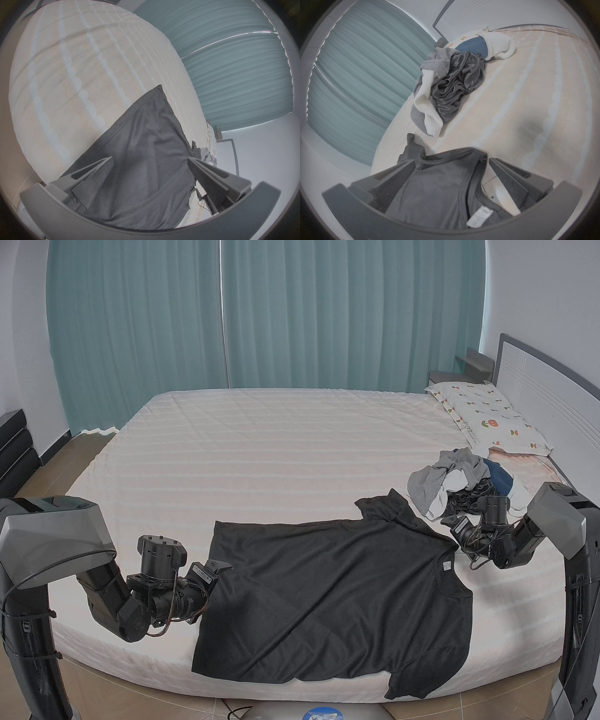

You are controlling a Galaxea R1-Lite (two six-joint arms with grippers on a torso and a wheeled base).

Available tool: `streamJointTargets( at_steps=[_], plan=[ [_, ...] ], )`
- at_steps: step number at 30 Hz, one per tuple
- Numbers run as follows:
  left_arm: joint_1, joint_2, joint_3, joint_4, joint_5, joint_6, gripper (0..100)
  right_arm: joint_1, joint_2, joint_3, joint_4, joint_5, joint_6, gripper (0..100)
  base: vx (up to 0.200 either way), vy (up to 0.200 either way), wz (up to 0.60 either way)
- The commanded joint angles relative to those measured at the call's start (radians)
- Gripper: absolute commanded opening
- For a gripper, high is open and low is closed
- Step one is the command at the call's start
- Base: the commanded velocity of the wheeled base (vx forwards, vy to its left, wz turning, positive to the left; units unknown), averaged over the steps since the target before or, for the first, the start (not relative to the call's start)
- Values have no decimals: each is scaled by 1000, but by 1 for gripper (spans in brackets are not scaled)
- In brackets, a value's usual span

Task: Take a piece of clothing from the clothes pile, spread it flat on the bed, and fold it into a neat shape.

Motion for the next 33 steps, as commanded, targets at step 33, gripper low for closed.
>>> streamJointTargets(
  at_steps=[33],
  plan=[
    [0, -9, 32, 18, -4, 51, 100, -91, -285, 899, -369, 317, -357, 100, -73, 0, 0]
  ],
)
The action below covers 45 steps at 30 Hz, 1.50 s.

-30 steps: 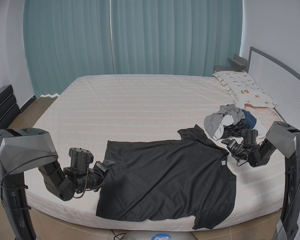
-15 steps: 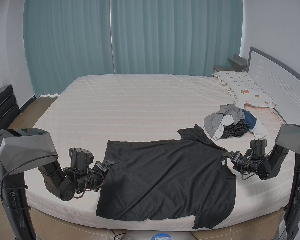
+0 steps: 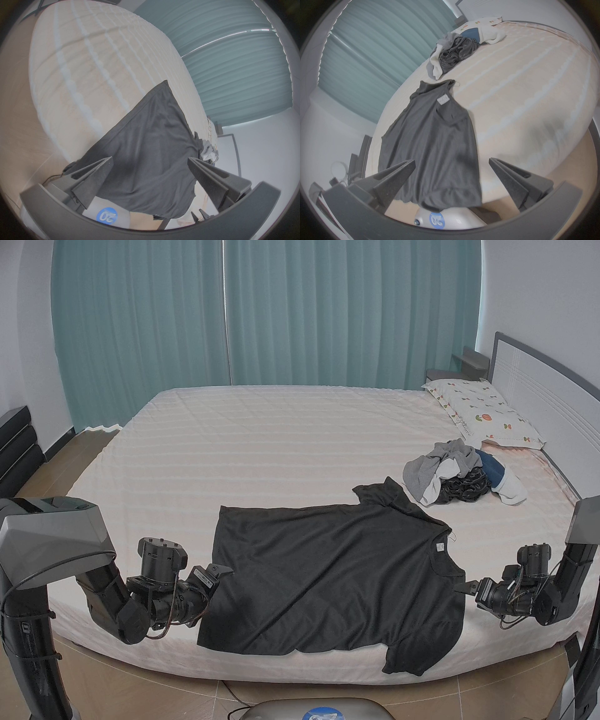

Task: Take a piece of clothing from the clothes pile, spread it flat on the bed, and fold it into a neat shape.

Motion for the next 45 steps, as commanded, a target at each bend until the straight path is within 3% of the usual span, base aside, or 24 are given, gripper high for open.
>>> streamJointTargets(
  at_steps=[1, 2, 5, 13, 17, 20, 22, 34, 35, 43, 45],
  plan=[
    [1, 3, 46, 10, -1, 91, 100, -35, 33, 68, -46, 45, -66, 100, 0, 0, 0],
    [1, 3, 47, 10, -1, 96, 100, -35, 36, 68, -48, 47, -69, 100, 0, 0, 0],
    [1, 6, 102, 3, 7, 238, 100, -37, 76, 87, -91, 50, -85, 100, 0, 0, 0],
    [-22, 44, 176, -3, 33, 422, 100, -29, 113, 116, -158, 54, -85, 100, 0, 0, 0],
    [-59, 87, 173, -29, 82, 439, 100, -22, 118, 114, -160, 54, -85, 100, 0, 0, 0],
    [-91, 147, 159, -86, 182, 448, 100, -18, 119, 114, -161, 54, -85, 100, 0, 0, 0],
    [-96, 167, 155, -109, 208, 471, 100, -18, 119, 114, -161, 54, -85, 100, 0, 0, 0],
    [-93, 193, 116, -122, 214, 493, 100, 0, 116, 113, -164, 53, -77, 100, 0, 0, 0],
    [-91, 193, 116, -122, 214, 497, 0, 0, 118, 113, -164, 53, -79, 100, 0, 0, 0],
    [-70, 198, 113, -127, 217, 502, 0, 1, 134, 110, -186, 53, -79, 100, 0, 0, 0],
    [-35, 185, 127, -125, 217, 499, 0, 5, 171, 113, -246, 44, -85, 100, 0, 0, 0]
  ],
)
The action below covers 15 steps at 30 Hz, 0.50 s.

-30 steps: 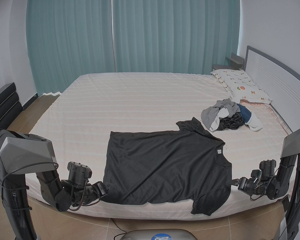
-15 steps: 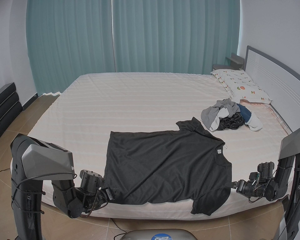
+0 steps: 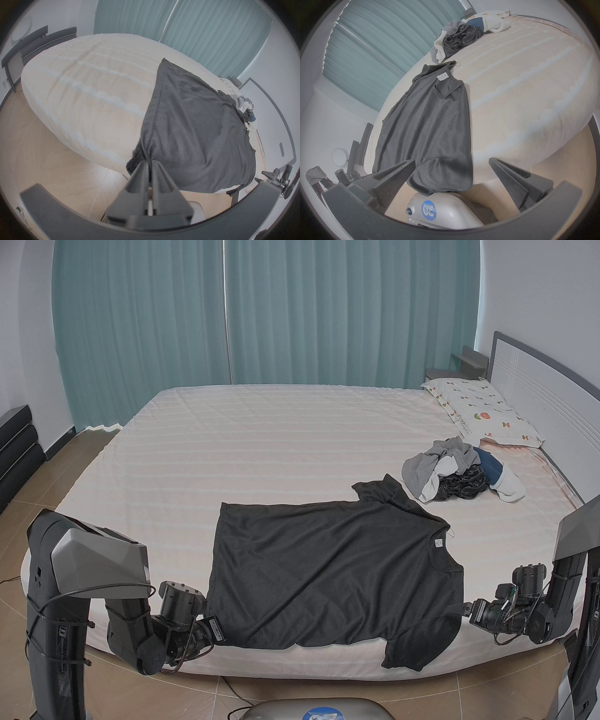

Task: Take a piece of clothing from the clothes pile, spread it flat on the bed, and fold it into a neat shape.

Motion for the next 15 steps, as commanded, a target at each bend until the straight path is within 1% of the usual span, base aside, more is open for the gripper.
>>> streamJointTargets(
  at_steps=[1, 9, 12, 15],
  plan=[
    [42, -13, 16, 0, 1, -5, 0, 8, 53, 0, -59, -9, -4, 100, 0, 0, 0],
    [69, -71, 37, 0, -1, -7, 0, 28, 65, -9, -70, -8, -4, 100, 0, 0, 0],
    [92, -85, 31, 0, -1, -7, 0, 43, 66, 3, -84, -1, -11, 100, 0, 0, 0],
    [115, -83, 25, -2, -1, -7, 0, 45, 92, 13, -119, -1, -46, 100, 0, 0, 0]
  ],
)
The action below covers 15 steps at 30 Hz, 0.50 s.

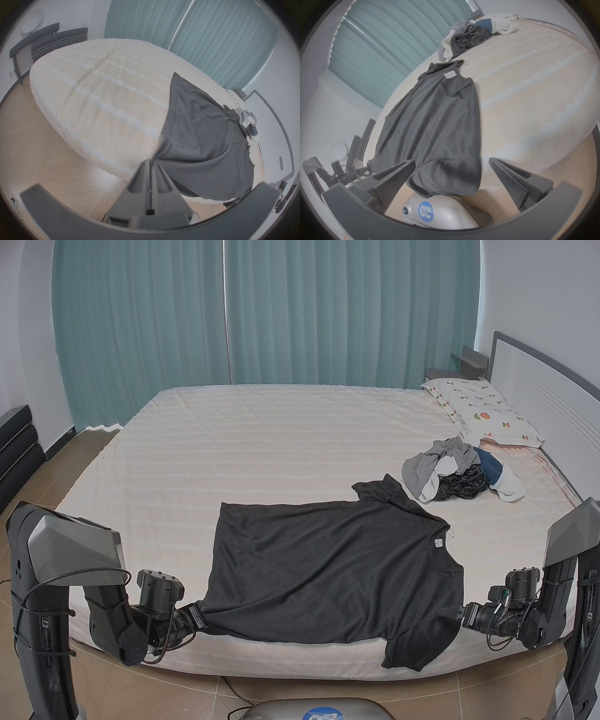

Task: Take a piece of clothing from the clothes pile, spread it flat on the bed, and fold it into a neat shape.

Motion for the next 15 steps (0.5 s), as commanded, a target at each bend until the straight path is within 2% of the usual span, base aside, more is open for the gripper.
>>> streamJointTargets(
  at_steps=[1, 7, 8, 12, 15],
  plan=[
    [28, -17, -6, 1, 0, -1, 0, 6, 42, 13, -32, 1, -40, 100, 0, 0, 0],
    [31, -42, 6, 1, 0, -1, 0, 6, 79, 44, -103, 1, -90, 100, 0, 0, 0],
    [31, -43, 6, 1, 0, -1, 0, 8, 82, 44, -106, 1, -90, 0, 0, 0, 0],
    [36, -43, 6, 1, 2, -1, 0, 8, 82, 55, -107, -1, -92, 0, 0, 0, 0],
    [43, -40, 0, 1, 2, -1, 0, 6, 83, 64, -109, -2, -124, 0, 0, 0, 0]
  ],
)
